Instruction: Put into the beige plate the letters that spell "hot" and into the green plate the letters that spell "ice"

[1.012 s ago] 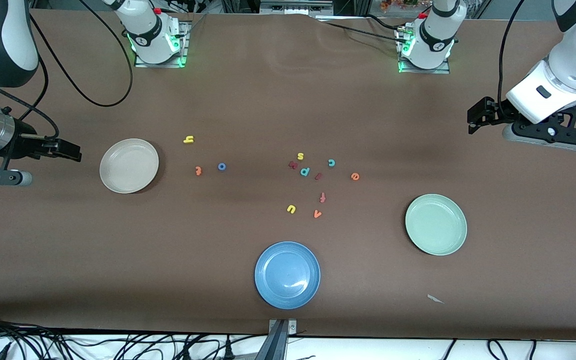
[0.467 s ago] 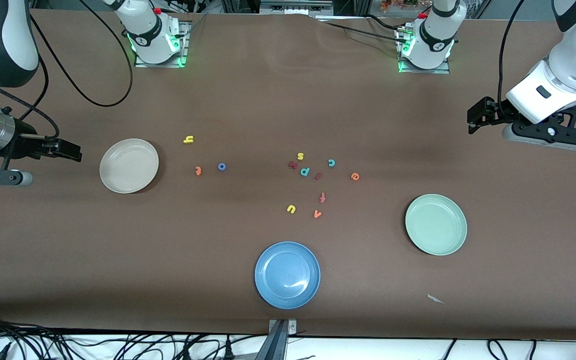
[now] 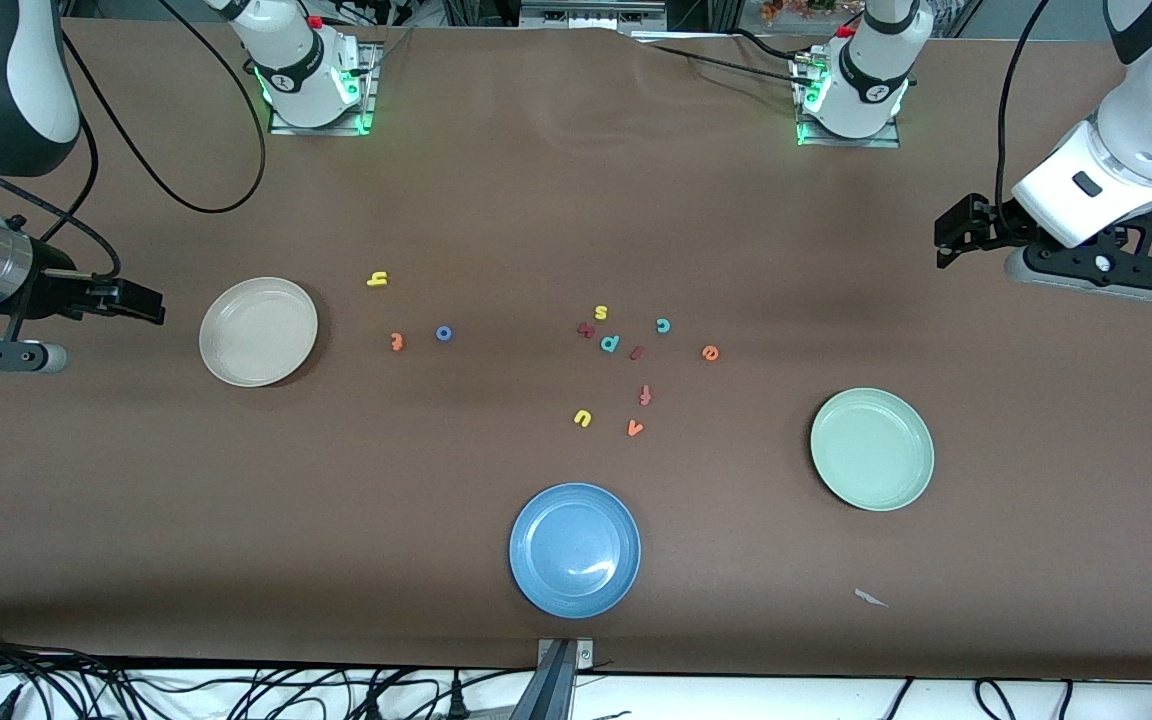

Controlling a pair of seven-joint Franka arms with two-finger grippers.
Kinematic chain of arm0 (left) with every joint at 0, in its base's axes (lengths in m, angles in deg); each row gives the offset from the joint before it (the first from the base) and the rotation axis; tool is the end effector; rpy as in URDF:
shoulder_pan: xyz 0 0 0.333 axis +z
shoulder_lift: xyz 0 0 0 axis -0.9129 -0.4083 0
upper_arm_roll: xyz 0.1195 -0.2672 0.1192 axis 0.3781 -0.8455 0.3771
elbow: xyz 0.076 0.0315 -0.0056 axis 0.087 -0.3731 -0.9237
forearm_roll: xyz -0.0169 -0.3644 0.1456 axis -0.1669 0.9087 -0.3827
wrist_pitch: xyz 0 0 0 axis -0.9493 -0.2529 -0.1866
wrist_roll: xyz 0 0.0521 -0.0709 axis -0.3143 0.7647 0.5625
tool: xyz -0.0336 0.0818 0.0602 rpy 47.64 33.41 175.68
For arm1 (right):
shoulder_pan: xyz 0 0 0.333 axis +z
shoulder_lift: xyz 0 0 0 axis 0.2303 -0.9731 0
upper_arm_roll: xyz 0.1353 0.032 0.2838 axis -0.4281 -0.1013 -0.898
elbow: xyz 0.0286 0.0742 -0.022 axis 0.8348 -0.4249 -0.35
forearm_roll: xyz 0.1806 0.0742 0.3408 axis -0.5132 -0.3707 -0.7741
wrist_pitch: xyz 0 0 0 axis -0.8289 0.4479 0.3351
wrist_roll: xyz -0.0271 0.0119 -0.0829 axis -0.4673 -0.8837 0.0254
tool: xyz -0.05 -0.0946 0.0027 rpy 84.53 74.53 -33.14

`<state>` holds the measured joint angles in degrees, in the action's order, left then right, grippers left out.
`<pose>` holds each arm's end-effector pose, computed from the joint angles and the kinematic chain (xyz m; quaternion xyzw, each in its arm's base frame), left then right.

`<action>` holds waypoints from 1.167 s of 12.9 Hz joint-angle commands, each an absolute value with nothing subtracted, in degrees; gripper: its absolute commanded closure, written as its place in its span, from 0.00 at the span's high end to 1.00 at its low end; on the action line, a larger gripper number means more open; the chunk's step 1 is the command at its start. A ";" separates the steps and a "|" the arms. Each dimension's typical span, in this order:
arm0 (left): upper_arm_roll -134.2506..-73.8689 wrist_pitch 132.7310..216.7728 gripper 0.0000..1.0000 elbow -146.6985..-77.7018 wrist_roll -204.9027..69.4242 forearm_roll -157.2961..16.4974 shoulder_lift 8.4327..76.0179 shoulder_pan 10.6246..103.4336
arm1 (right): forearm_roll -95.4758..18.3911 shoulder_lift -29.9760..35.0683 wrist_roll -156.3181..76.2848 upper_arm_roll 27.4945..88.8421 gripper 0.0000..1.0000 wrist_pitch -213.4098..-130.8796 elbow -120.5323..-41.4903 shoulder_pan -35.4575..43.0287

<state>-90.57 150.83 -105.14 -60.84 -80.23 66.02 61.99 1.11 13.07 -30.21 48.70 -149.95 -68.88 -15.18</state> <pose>0.5609 -0.0833 0.5908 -0.9967 0.0799 0.0111 0.0069 0.6192 0.0143 0.5232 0.9981 -0.0207 -0.0553 0.0190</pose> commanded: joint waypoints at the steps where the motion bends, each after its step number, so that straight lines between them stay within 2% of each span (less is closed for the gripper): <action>1: -90.57 149.17 1.00 -103.10 -60.85 -80.36 65.21 61.68 | 0.85 14.06 -29.54 48.15 1.00 -150.83 -70.23 -15.51; 15: -90.57 149.17 1.00 -103.19 -60.85 -80.27 65.30 61.68 | 0.77 14.32 -28.57 47.97 1.00 -151.53 -70.93 -15.51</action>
